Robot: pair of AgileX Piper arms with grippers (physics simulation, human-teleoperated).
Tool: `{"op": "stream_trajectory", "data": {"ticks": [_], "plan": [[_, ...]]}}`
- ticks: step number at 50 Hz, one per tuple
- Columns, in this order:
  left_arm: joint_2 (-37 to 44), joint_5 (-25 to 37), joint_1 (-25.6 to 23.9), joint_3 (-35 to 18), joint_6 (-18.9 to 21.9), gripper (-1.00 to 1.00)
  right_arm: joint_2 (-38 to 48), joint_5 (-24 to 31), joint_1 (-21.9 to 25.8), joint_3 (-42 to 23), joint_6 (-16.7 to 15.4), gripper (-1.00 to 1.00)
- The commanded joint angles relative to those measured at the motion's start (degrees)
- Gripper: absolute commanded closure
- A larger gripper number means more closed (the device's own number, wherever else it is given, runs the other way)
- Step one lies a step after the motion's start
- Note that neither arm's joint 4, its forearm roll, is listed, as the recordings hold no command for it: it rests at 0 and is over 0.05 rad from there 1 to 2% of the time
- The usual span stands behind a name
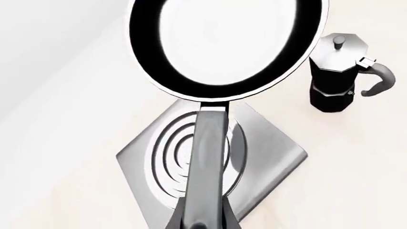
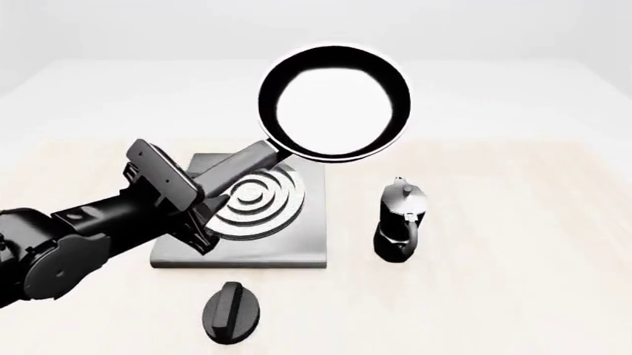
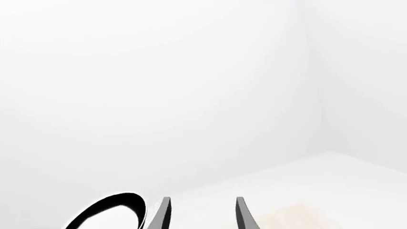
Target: Put the frying pan on the stove.
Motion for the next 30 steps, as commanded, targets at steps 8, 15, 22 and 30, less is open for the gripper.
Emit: {"op": "stream_trajectory", "data": {"ticks": [8, 15, 22, 30], "plan": [[-7.54, 2.63, 1.36, 4.48, -1.49, 1.0, 0.0, -0.53, 0.16, 0.6, -0.33, -1.0], [-10.51, 4.24, 2.52, 6.84, -2.27, 1.0, 0.0, -0.59, 0.2, 0.64, -0.45, -1.0], [-14.05, 5.87, 4.39, 9.05, -2.66, 1.0, 0.0, -0.34, 0.12, 0.15, -0.38, -1.0], [-15.74, 6.19, 4.46, 11.17, -3.9, 1.0, 0.0, -0.04, 0.14, -0.3, -0.44, -1.0]]}}
